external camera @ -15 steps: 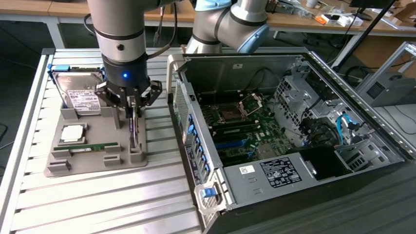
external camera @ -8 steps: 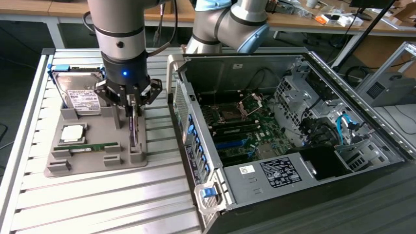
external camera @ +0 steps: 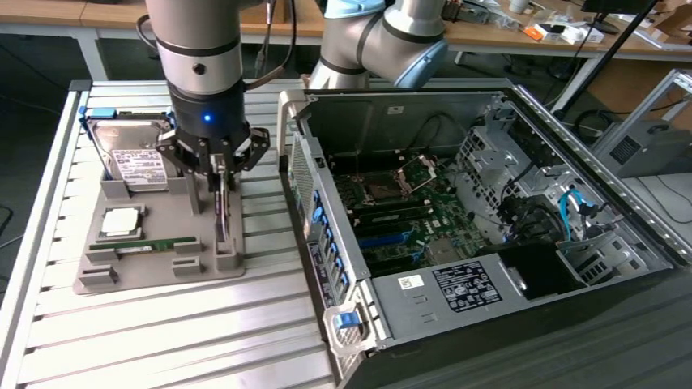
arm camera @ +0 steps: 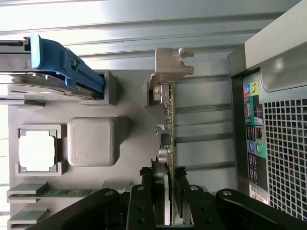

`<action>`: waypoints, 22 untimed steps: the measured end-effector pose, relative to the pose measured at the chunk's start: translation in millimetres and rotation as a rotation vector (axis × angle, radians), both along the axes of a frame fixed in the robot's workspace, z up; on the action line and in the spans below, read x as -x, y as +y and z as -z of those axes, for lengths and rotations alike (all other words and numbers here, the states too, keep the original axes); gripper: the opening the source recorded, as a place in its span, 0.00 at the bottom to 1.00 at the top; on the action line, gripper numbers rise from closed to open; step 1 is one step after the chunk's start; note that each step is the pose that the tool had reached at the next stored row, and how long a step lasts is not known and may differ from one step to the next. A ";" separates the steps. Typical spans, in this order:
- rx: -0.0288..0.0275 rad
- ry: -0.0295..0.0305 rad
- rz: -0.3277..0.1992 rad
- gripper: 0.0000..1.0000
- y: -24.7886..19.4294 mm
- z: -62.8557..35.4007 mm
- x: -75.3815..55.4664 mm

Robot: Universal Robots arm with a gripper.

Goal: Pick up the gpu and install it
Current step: 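Pick up the gpu and move the gpu toward the slot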

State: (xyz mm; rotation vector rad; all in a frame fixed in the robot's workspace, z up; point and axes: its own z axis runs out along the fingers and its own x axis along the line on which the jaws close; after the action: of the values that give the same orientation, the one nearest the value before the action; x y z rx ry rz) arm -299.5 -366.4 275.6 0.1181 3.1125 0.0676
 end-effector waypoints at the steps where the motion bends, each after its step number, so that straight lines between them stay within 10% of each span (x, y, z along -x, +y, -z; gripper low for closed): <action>1: 0.0000 0.0000 0.000 0.30 0.0 -0.6 0.0; 22: 0.0000 0.0000 0.000 0.30 0.0 -16.8 0.0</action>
State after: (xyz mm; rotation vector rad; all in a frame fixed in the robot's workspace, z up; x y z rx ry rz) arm -299.5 -366.4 292.4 0.1180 3.1124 0.0676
